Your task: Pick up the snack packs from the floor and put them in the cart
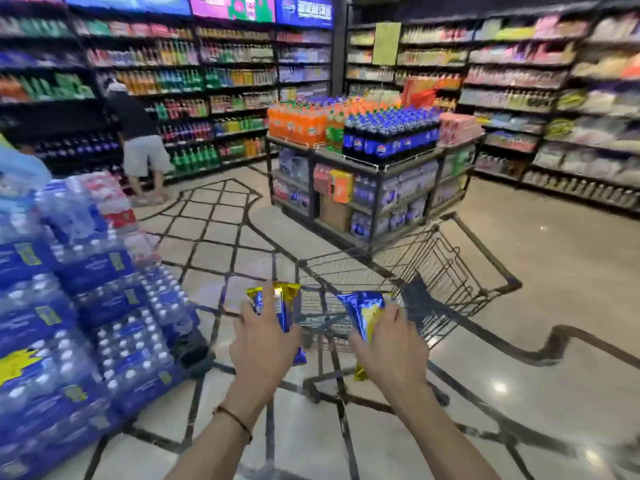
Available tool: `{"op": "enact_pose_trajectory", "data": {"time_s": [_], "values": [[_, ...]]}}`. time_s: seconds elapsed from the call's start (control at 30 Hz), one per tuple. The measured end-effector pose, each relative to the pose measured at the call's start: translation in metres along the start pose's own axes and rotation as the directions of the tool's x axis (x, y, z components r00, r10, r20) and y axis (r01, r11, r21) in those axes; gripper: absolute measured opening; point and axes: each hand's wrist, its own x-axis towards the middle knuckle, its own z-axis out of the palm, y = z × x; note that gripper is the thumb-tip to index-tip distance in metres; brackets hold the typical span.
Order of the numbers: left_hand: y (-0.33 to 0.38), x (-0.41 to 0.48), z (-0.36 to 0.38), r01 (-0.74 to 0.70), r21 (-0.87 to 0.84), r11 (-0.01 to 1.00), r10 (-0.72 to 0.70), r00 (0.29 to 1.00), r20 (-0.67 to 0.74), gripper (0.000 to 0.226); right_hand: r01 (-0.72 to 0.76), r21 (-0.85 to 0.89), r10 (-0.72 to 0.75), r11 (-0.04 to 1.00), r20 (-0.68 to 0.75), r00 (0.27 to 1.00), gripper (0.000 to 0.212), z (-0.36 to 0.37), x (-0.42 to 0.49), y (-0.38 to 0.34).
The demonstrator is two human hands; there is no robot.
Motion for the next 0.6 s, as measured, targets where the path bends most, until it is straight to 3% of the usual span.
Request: {"op": "enact_pose_trajectory", "data": {"time_s": [0.13, 0.3, 0.6], "values": [[0.051, 0.024, 0.053, -0.065, -0.013, 0.998, 0.066, 0.994, 0.092, 0.085, -0.096, -0.022, 0.096, 0.995, 0.001, 0.995, 0.08, 0.01, 0.047, 0.048], [0.079, 0.09, 0.113, -0.136, -0.046, 0.99, 0.142, 0.976, 0.168, 0.086, -0.191, -0.044, 0.192, 0.981, 0.029, 0.981, 0.073, 0.047, 0.111, 0.074], [0.123, 0.251, 0.202, -0.159, -0.094, 0.983, 0.18, 0.943, 0.28, 0.087, -0.183, -0.168, 0.197, 0.969, 0.072, 0.978, 0.067, 0.12, 0.272, 0.059]]}}
